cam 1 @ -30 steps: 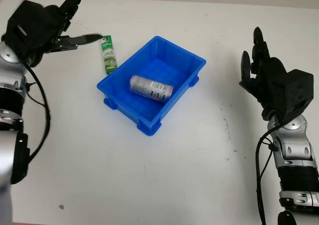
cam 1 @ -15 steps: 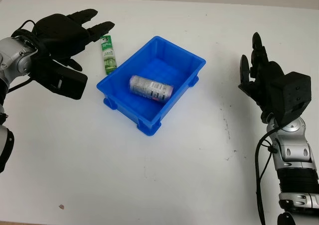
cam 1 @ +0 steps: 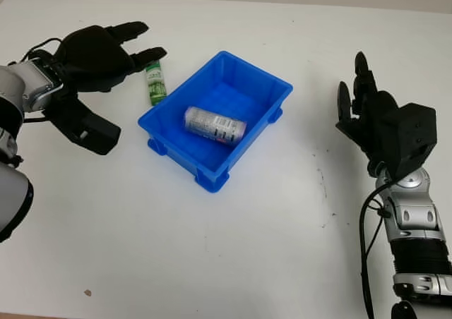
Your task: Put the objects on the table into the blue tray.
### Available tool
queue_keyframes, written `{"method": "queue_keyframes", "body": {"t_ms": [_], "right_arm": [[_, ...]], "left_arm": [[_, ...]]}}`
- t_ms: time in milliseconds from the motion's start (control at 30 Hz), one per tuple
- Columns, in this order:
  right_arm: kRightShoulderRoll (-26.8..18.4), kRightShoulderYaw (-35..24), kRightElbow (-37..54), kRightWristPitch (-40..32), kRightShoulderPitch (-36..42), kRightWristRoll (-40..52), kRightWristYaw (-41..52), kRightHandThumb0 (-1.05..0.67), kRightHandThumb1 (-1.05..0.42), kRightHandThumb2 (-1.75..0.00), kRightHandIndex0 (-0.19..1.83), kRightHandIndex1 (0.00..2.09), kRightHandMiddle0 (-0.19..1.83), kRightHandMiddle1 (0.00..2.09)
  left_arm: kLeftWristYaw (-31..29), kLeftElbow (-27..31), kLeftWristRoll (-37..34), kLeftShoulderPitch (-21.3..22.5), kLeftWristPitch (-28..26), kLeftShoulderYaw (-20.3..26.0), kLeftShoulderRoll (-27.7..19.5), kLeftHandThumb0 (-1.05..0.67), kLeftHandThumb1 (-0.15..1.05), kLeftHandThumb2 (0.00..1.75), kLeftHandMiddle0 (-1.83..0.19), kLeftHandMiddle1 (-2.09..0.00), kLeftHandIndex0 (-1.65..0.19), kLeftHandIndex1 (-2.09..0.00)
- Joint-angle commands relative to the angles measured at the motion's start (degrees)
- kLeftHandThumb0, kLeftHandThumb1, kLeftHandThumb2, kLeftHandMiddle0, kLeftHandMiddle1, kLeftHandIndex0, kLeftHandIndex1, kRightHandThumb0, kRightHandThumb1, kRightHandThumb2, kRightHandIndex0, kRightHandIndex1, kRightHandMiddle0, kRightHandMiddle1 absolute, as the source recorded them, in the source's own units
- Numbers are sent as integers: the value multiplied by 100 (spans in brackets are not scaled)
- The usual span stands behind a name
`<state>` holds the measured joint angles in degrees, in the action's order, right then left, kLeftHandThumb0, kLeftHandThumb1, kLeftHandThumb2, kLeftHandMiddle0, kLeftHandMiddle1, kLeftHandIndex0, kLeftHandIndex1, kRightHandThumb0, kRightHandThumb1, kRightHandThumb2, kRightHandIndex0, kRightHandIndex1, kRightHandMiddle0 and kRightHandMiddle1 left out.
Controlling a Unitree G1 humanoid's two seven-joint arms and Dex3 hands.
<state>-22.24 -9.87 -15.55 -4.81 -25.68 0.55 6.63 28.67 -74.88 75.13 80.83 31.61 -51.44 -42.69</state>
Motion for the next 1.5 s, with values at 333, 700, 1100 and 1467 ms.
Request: {"method": "queue_keyframes", "body": {"t_ms": [333, 700, 1100, 1467], "right_arm": [[46, -71, 147, 61, 305, 91, -1, -66, -105, -74, -19, 0, -19, 0], [101, -208, 365, 46, 494, 262, -49, -68, -105, -72, -19, 0, -19, 0], [71, -268, 539, 27, 603, 248, -141, -65, -105, -73, -19, 0, -19, 0], [-13, -389, 767, -148, 715, 366, 135, -62, -105, -78, -19, 0, -19, 0]], "left_arm": [[193, -219, 444, 711, -234, -699, 382, -5, 103, 9, 3, -5, 0, -6], [483, -305, 887, 851, -385, -1329, 664, -13, 99, 5, 0, -6, -3, -7], [382, -401, 895, 387, -433, -1592, 924, -7, 101, 6, -25, -8, -21, -10], [348, -444, 790, 209, -581, -1668, 994, -15, 103, 6, -24, -185, -17, -175]]}}
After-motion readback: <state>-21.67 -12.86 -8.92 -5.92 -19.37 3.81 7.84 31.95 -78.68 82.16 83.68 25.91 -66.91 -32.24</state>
